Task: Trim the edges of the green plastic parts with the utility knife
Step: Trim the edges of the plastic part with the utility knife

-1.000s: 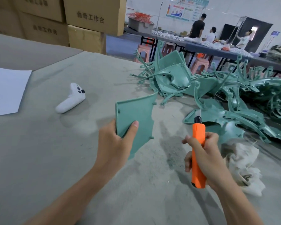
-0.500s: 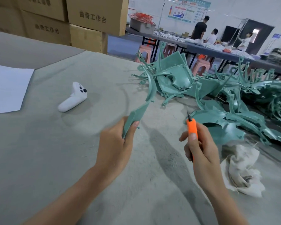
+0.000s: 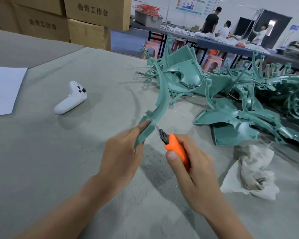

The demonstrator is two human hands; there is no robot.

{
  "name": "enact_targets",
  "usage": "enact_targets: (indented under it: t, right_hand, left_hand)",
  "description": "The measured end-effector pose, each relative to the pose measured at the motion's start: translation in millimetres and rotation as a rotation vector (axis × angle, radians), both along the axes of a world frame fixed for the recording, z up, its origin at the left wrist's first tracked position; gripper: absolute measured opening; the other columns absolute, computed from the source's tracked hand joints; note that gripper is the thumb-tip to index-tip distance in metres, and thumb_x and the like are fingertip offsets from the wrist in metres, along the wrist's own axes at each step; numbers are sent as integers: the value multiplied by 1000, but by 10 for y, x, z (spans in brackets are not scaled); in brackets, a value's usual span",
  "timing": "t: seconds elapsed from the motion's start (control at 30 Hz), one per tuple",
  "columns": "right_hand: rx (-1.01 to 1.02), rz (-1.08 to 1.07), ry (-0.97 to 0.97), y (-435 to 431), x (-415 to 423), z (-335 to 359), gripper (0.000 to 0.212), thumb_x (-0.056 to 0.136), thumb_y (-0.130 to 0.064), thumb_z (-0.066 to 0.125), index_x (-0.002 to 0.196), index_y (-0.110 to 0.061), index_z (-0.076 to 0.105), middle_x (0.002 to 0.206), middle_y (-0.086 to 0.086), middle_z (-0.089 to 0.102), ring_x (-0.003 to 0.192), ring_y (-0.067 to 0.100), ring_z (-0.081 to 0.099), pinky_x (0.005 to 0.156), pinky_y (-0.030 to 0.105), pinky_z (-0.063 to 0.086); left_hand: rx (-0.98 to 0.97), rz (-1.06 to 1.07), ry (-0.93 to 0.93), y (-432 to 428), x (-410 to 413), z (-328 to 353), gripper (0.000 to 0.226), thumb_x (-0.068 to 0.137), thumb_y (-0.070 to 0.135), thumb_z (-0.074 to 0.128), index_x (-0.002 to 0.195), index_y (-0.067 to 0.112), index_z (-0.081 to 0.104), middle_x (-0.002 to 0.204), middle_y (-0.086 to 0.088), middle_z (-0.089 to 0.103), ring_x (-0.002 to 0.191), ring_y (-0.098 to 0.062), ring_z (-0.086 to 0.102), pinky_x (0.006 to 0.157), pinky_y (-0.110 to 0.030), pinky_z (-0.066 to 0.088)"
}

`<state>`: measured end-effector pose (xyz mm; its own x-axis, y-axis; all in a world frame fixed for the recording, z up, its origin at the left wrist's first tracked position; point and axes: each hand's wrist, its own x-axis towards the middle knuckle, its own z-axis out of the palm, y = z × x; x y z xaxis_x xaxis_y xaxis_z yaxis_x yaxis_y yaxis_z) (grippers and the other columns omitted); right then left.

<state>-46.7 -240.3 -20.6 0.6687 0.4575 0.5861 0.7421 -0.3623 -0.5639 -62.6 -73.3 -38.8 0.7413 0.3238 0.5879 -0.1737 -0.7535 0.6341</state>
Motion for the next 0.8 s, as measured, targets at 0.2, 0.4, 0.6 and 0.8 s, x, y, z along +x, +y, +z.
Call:
enact_targets:
  t: [0.2, 0.4, 0.6, 0.8]
  right_hand:
    - [-30, -32, 17, 8, 6, -15, 27, 100, -46, 43, 108, -24, 55, 67, -13, 42, 57, 10, 44, 53, 18, 33]
    - [11, 24, 55, -1, 10, 0, 22, 99, -43, 46, 105, -24, 56, 65, -11, 42, 55, 7, 41, 53, 14, 30]
    - [27, 24, 29, 17, 11, -18, 16, 100, -45, 46, 105, -32, 53, 66, -9, 44, 54, 6, 41, 53, 11, 29]
    - [95, -37, 66, 10, 92, -58, 16, 100, -49, 45, 103, -35, 52, 65, -10, 44, 52, 4, 41, 51, 11, 29]
  left_hand:
    - [67, 40, -3, -20, -18, 21, 17, 80, -7, 70, 92, 5, 69, 53, -1, 50, 60, -3, 39, 56, 7, 25]
    - [90, 21, 16, -37, -48, 44, 14, 82, -5, 69, 90, 6, 67, 49, 9, 34, 61, -10, 37, 57, 7, 25]
    - [75, 32, 23, -43, -57, 32, 19, 81, -4, 70, 95, 8, 69, 49, 2, 39, 57, 5, 43, 56, 4, 25]
    - [85, -10, -15, -119, -93, 29, 39, 77, -5, 74, 113, 9, 69, 59, 3, 60, 73, -13, 49, 58, -6, 29]
